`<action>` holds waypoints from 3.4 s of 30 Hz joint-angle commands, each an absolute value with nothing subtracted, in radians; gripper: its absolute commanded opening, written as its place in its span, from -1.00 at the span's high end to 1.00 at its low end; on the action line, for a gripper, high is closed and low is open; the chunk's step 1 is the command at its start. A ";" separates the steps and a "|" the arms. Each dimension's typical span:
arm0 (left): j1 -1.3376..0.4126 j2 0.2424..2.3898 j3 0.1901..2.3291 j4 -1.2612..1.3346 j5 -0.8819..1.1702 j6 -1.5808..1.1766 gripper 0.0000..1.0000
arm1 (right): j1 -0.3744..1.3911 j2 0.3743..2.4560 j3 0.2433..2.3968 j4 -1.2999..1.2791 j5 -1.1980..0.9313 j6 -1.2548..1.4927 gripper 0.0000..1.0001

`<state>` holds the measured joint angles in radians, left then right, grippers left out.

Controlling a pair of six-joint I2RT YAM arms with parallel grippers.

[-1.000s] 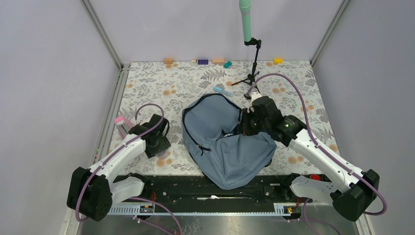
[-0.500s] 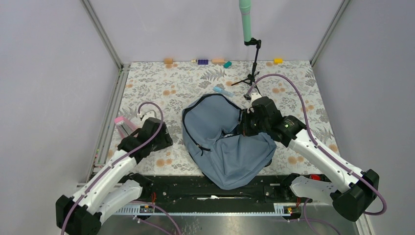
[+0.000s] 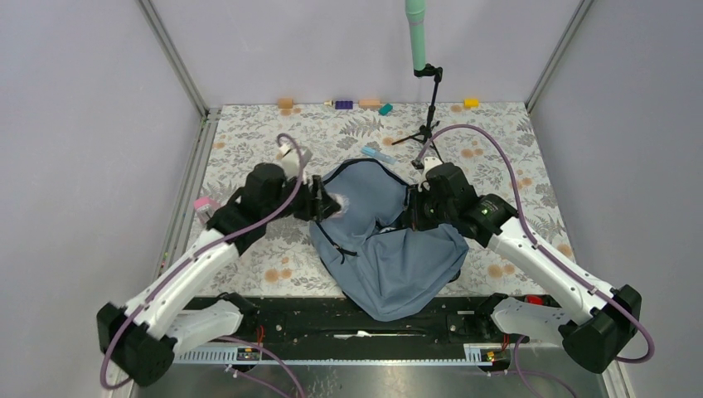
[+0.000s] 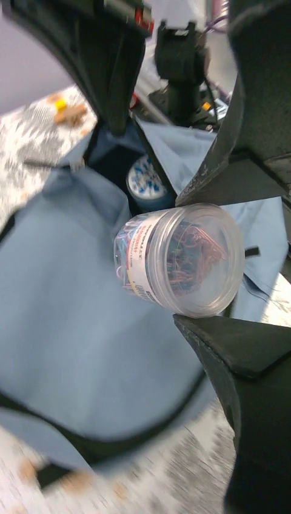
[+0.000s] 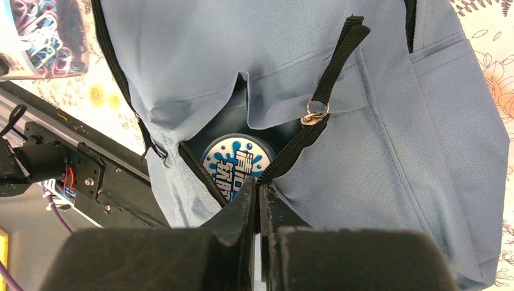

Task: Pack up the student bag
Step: Pick up the personal item from the center of the board, then place the personal item in the student bag.

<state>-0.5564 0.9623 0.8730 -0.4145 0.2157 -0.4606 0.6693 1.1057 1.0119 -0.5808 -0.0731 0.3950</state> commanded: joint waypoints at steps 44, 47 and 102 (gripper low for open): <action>-0.792 1.797 1.370 -0.676 0.910 0.052 -0.06 | 0.672 1.038 1.013 -0.455 -0.121 0.321 1.00; -0.792 1.727 1.318 -0.607 0.829 0.005 -0.35 | 0.672 1.036 1.009 -0.451 -0.119 0.324 1.00; -0.792 1.316 0.965 -0.046 0.351 -0.345 -0.04 | 0.672 0.972 1.027 -0.452 -0.035 0.368 1.00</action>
